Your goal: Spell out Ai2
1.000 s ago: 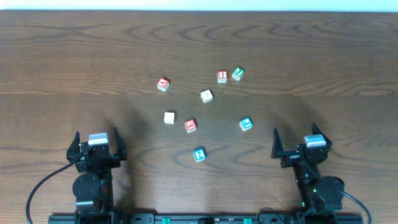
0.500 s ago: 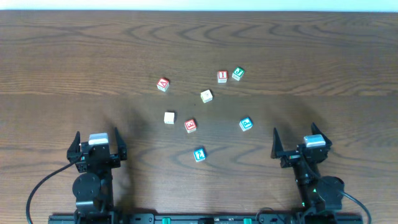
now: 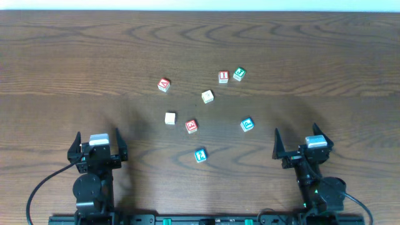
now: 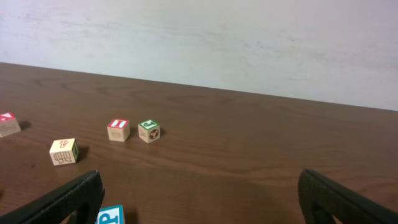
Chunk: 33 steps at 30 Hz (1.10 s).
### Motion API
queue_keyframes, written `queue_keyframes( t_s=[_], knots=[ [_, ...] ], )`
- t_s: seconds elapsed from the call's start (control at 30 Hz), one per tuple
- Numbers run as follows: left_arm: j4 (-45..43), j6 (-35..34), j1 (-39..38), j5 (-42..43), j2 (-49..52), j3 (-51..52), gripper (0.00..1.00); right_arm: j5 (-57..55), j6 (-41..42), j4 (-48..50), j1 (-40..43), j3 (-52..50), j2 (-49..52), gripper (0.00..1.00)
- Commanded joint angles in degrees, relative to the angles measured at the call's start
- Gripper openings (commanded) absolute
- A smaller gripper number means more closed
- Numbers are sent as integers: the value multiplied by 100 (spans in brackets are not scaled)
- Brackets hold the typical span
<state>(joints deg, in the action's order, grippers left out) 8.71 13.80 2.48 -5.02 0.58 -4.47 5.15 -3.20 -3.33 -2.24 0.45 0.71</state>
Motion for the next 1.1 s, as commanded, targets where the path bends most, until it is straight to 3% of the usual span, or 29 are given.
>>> queue_keyframes(
  t_s=[0.0,0.27,0.63,0.83,1.07],
  knots=[
    [46,72,17,245,-33,173,95,-2,68,57,-44,-13,-33,99],
    [-831,-492,15,466,-33,15,95,24,824,24,-42,240,-33,99],
    [-1268,-675,13,896,66,-2026,95,-219,870,-1405,-42,2647,-20,99],
    [-144,-678,13,1351,896,-3995,96,-323,866,-2531,-42,4437,450,99],
    [1696,-870,13,1716,2686,-6614,95,-319,739,-4096,-42,6732,2251,99]
  ],
)
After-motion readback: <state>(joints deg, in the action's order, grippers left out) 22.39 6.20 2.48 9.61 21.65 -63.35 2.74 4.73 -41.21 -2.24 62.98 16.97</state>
